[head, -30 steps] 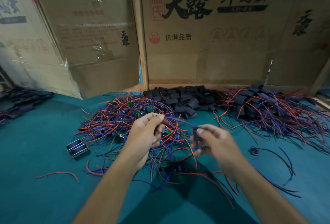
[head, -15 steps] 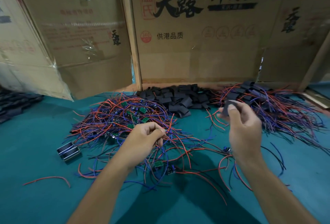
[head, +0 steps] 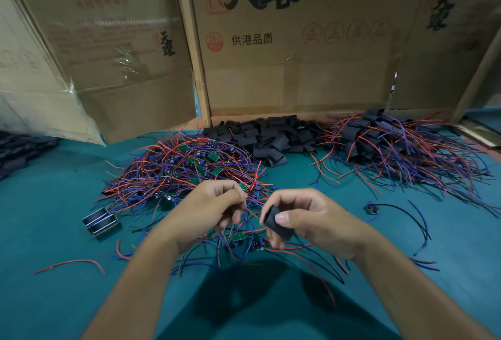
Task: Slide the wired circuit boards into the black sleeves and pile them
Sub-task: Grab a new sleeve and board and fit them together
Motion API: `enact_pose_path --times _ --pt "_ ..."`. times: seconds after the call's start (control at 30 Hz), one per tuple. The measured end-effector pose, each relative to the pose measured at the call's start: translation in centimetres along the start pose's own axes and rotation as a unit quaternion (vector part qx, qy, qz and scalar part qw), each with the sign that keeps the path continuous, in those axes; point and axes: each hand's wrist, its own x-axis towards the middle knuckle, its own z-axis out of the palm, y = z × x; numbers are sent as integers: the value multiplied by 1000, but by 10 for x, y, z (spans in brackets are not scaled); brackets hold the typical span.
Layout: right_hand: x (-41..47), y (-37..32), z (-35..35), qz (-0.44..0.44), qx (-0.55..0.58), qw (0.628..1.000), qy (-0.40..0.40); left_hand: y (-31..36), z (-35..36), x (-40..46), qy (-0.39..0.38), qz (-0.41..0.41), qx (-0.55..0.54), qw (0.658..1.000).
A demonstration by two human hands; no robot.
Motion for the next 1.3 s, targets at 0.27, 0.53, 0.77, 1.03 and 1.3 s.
enact_pose_path --times 0.27,0.53,0.77,1.03,1.3 --pt "-3 3 -21 18 2 996 90 -7 -15 -7 -146 -34 91 985" --pt "0 11 -15 49 -22 998 42 -3 19 -2 -167 70 81 980" --pt "-1 11 -21 25 -25 997 65 -11 25 0 -89 13 72 993" --pt "-6 9 -50 3 -519 829 209 -17 0 9 33 4 9 999" --pt "-3 12 -43 -4 -555 817 157 -24 -6 12 13 27 -15 999"
